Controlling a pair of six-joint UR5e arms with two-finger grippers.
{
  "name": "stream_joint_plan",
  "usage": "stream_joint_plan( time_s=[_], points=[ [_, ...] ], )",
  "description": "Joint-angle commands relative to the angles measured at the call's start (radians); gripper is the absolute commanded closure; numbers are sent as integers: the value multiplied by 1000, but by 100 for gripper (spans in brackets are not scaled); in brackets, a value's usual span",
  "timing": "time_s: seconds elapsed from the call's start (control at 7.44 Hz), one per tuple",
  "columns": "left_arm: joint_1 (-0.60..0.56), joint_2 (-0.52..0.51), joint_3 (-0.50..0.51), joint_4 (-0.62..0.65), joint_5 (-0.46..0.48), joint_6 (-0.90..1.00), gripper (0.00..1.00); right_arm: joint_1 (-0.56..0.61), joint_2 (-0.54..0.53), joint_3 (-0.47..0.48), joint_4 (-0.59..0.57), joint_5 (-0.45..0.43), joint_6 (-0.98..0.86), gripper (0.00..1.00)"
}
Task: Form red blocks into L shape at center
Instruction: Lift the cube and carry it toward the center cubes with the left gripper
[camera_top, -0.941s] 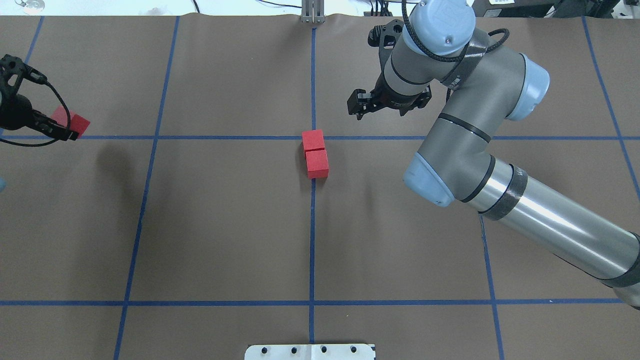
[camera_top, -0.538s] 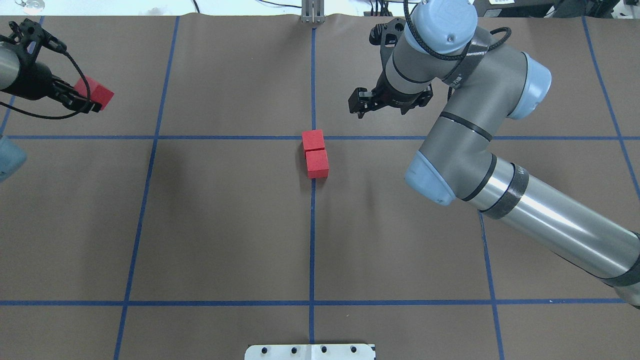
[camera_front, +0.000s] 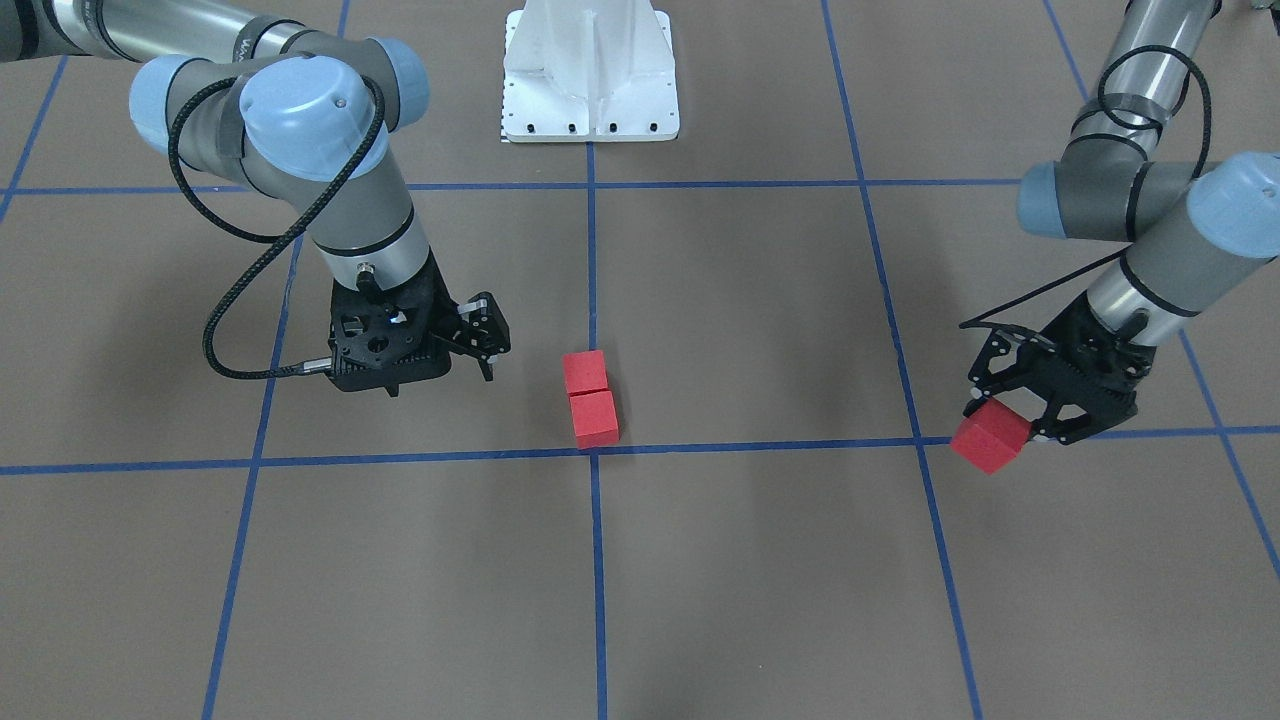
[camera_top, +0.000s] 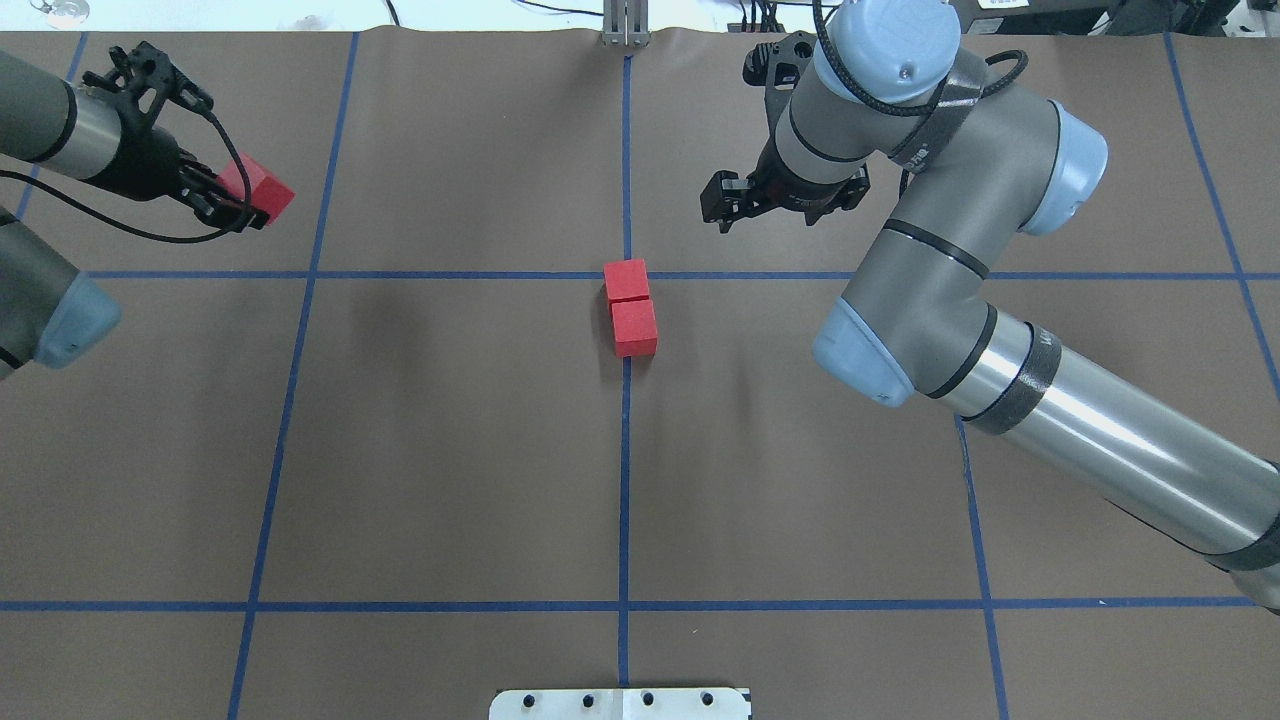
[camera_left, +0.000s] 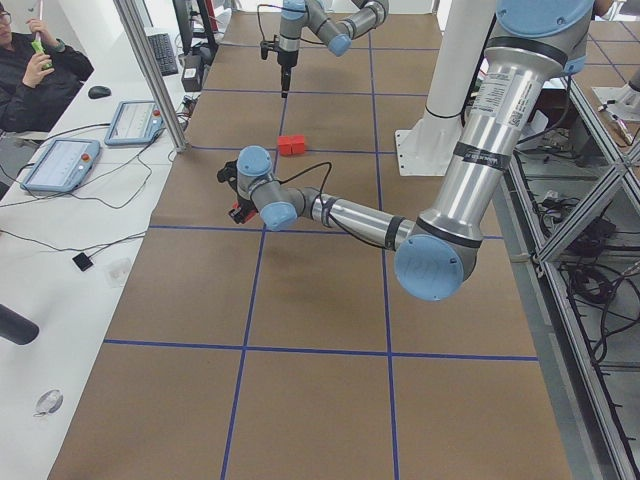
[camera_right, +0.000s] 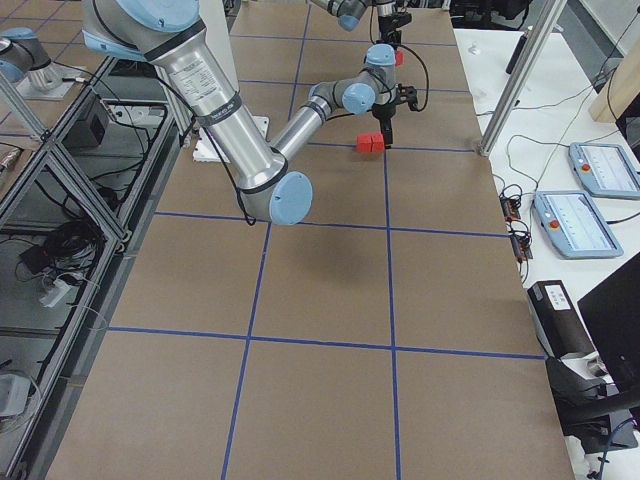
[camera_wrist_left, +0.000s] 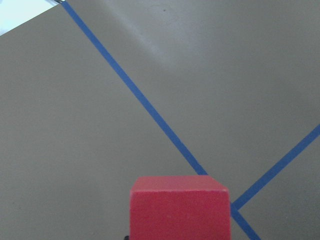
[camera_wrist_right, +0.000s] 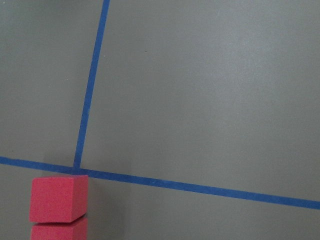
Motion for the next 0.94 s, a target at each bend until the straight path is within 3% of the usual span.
stream_joint_plan(
  time_s=[0.0,0.13,0.27,0.54,0.67,0.81],
  points=[
    [40,-32,0,10,23,66,100,15,-3,-1,0,4,0,1],
    [45,-52,-9,43,38,81,100,38,-9,-1,-5,23,-2,1],
    [65,-119,-9,168,39,91,100,77,-25,-2,-11,71,-14,1],
    [117,-266,-1,400,37,167,100,214,-96,-17,-20,242,-143,1],
    [129,-292,3,427,39,204,100,289,-142,-21,-15,299,-226,1],
    [148,-303,10,427,40,242,100,367,-178,-30,-23,412,-301,1]
  ],
)
